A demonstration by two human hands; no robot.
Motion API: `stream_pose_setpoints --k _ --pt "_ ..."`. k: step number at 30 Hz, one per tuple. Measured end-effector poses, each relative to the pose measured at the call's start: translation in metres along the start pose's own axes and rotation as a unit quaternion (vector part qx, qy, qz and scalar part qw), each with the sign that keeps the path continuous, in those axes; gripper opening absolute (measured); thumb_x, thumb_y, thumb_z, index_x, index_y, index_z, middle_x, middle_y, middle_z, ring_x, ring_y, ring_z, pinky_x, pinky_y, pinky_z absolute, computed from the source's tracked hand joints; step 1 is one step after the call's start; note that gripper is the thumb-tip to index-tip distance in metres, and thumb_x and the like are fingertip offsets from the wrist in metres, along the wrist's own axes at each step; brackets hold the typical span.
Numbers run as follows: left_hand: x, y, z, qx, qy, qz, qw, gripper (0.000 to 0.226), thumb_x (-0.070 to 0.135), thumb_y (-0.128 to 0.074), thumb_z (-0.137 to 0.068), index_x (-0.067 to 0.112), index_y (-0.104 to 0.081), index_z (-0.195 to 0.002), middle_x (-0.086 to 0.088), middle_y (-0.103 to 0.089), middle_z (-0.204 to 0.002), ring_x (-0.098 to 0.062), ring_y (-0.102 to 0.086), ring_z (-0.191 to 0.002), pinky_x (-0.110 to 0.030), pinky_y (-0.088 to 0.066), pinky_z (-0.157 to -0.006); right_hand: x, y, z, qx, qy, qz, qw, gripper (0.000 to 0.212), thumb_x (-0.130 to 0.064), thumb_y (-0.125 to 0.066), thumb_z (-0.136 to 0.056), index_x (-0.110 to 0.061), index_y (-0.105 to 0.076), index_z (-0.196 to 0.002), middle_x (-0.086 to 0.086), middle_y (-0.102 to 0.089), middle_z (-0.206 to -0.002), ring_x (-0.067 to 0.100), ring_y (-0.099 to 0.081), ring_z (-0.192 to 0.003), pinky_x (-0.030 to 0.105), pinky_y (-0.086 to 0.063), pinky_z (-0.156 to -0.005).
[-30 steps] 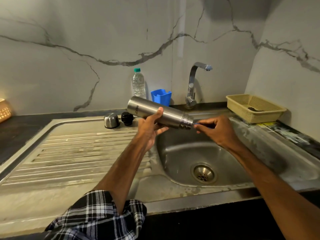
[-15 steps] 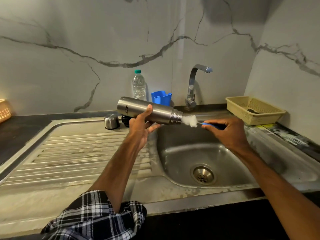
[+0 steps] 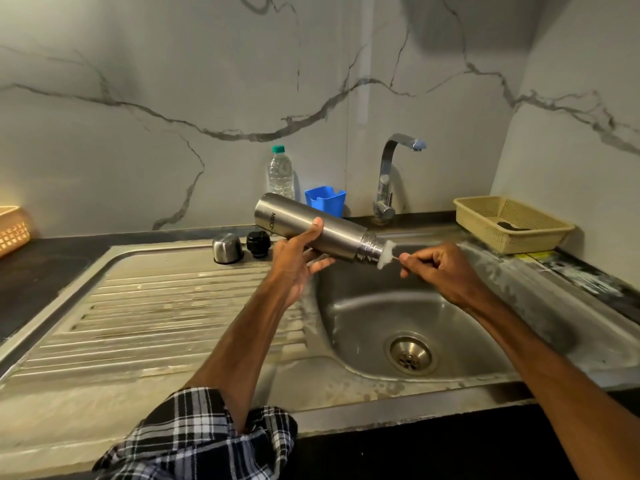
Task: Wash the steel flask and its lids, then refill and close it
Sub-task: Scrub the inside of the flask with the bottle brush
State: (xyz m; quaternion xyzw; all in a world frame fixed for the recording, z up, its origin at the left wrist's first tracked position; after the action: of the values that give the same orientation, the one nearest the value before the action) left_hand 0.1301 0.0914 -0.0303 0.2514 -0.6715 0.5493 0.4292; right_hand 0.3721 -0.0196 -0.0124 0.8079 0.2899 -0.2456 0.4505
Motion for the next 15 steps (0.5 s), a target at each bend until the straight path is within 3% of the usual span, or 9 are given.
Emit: stream_pose_setpoints --k 3,6,11,13,15 --pt "0.006 0.013 -0.006 0.007 -0.007 0.013 1.0 0.049 0.016 -0.072 -0.093 0.005 -0.05 -0.135 -0.021 -0.066 -0.127 -0.033 -0.07 -0.111 -0.047 -0.062 -0.083 0.007 0.012 0.001 0.003 -0.013 0.003 1.0 0.03 -0.039 -0.065 -0.093 -0.021 -0.077 -0.073 0.003 -0.071 -0.066 0.029 -0.065 -0.065 0.043 -0.054 -0.069" --pt "0.0 0.006 -0.003 0.002 0.005 0.014 1.0 0.054 0.017 -0.072 -0.092 0.005 -0.047 -0.138 -0.021 -0.066 -0.128 -0.034 -0.069 -0.114 -0.05 -0.061 -0.086 0.002 -0.001 -0.001 -0.003 -0.018 0.007 1.0 0.031 -0.039 -0.063 -0.095 -0.02 -0.076 -0.073 -0.003 -0.062 -0.054 0.012 -0.05 -0.05 0.031 -0.042 -0.057" --pt "-0.006 -0.006 -0.002 0.027 0.008 0.017 0.999 0.06 0.015 -0.075 -0.089 0.004 -0.045 -0.14 -0.019 -0.067 -0.123 -0.032 -0.069 -0.11 -0.051 -0.062 -0.084 -0.008 -0.017 -0.002 -0.019 -0.016 0.019 1.0 0.031 -0.04 -0.061 -0.095 -0.019 -0.077 -0.077 -0.009 -0.052 -0.046 0.006 -0.04 -0.045 0.028 -0.035 -0.052" --pt "-0.001 0.001 -0.005 0.057 -0.003 0.037 0.998 0.061 0.016 -0.077 -0.087 0.002 -0.046 -0.137 -0.019 -0.067 -0.122 -0.034 -0.069 -0.111 -0.052 -0.063 -0.08 -0.007 -0.01 0.001 -0.021 -0.012 0.016 1.0 0.032 -0.041 -0.062 -0.094 -0.019 -0.076 -0.076 -0.007 -0.057 -0.049 0.009 -0.045 -0.045 0.03 -0.039 -0.052" --pt "0.009 0.009 -0.005 0.081 -0.019 0.057 0.995 0.054 0.015 -0.078 -0.086 0.004 -0.049 -0.13 -0.02 -0.067 -0.121 -0.035 -0.069 -0.11 -0.051 -0.063 -0.072 -0.003 -0.002 0.003 -0.01 -0.008 0.017 1.0 0.035 -0.046 -0.062 -0.092 -0.02 -0.075 -0.073 0.0 -0.064 -0.056 0.022 -0.057 -0.052 0.04 -0.049 -0.057"
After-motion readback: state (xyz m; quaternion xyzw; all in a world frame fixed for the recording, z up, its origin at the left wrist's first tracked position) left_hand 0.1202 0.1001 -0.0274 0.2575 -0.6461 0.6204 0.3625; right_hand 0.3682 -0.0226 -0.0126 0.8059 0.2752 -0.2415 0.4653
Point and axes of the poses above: each hand's wrist, its own z-axis away from the middle knuckle, its own y-axis out of the back of the hand, x = y × z, the point moved 6 cm from there along -z, towards the middle knuckle
